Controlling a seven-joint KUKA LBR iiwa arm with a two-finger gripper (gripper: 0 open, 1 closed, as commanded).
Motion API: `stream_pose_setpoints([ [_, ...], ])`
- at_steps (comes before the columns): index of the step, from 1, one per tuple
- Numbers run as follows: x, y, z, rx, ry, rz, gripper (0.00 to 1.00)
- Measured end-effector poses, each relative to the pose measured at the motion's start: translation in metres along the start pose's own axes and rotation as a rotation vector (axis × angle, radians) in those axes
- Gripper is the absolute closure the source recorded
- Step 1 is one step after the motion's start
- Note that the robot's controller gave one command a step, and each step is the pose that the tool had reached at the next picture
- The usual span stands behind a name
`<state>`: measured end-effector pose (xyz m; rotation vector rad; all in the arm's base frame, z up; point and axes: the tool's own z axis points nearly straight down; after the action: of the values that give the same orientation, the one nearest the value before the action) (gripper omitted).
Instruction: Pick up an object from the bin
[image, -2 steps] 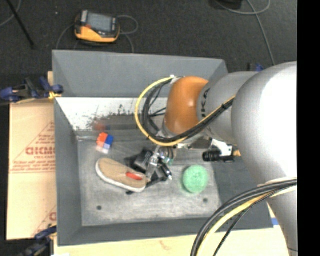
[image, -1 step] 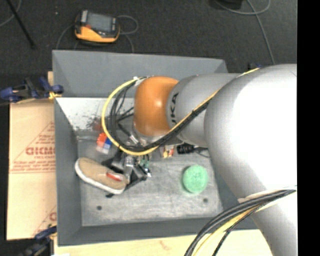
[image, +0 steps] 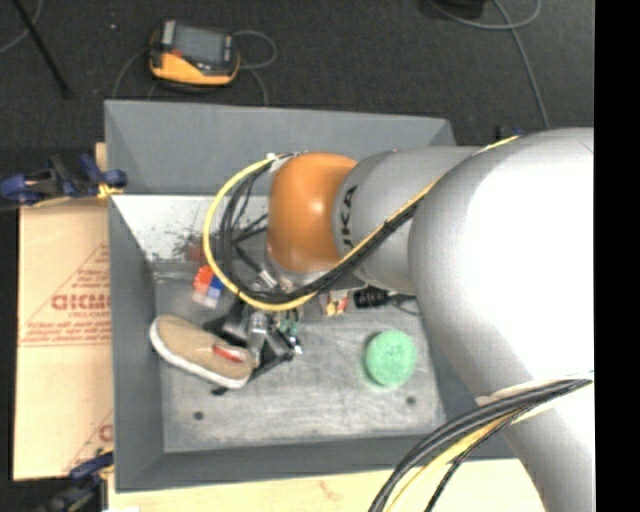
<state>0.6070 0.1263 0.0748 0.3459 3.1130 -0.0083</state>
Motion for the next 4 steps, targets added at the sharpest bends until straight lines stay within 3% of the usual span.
stream_pose_setpoints([
  [2, 0.002, -0.002, -0.009, 0.001, 0.008, 0.002, 1.0],
  [4, 0.001, -0.001, -0.025, -0.003, 0.006, 0.002, 1.0],
])
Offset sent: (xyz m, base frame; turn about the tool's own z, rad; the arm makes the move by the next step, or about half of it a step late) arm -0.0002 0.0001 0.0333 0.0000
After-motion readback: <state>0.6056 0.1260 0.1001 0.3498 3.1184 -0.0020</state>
